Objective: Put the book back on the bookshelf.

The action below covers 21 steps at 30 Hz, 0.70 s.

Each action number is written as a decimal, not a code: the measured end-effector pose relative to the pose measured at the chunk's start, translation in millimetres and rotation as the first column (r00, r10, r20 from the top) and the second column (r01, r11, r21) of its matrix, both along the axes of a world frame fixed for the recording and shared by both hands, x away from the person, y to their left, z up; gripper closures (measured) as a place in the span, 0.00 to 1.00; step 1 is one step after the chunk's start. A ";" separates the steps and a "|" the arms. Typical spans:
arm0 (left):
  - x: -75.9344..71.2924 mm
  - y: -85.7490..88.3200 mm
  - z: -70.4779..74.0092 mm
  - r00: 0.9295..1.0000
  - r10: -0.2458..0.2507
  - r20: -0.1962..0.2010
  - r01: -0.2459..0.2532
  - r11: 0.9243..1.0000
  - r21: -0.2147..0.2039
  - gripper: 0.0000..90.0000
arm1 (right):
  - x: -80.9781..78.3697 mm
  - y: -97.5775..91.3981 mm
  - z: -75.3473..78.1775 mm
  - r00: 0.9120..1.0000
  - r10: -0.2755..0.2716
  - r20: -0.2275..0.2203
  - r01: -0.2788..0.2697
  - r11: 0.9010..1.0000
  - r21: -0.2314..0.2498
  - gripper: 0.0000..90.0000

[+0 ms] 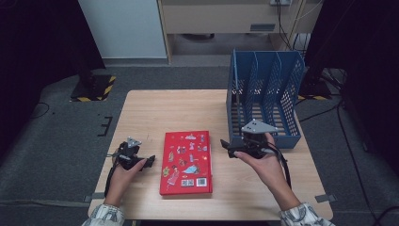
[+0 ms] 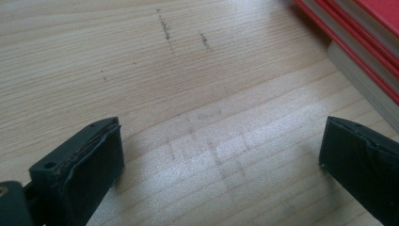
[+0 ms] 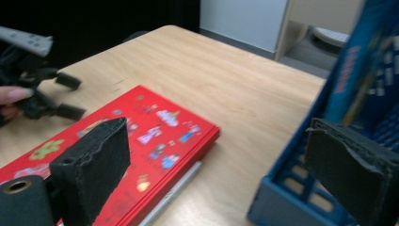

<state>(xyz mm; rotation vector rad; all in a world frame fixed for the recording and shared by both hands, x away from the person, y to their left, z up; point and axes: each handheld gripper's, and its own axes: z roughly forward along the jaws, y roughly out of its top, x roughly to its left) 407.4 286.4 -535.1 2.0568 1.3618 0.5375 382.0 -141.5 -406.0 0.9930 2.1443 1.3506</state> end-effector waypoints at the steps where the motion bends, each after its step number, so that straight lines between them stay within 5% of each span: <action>1: -0.2 0.0 -0.1 1.000 0.000 0.001 0.000 1.000 -0.001 0.00 | 0.0 0.0 0.0 1.000 0.000 0.000 0.000 1.000 0.000 0.10; 5: -2.1 0.8 -1.8 1.000 0.000 0.020 0.001 1.000 -0.010 0.00 | -11.2 9.4 -15.5 1.000 0.017 0.010 -0.017 1.000 -0.022 0.13; 15: -2.7 1.2 -1.7 1.000 -0.008 0.020 0.008 1.000 -0.008 0.00 | -16.6 26.9 -45.5 0.997 0.056 -0.052 -0.060 0.995 -0.083 0.18; 21: -2.8 1.7 -1.7 1.000 -0.013 0.019 0.013 1.000 -0.008 0.00 | -15.0 35.1 -62.2 0.987 0.094 -0.129 -0.105 0.991 -0.086 0.20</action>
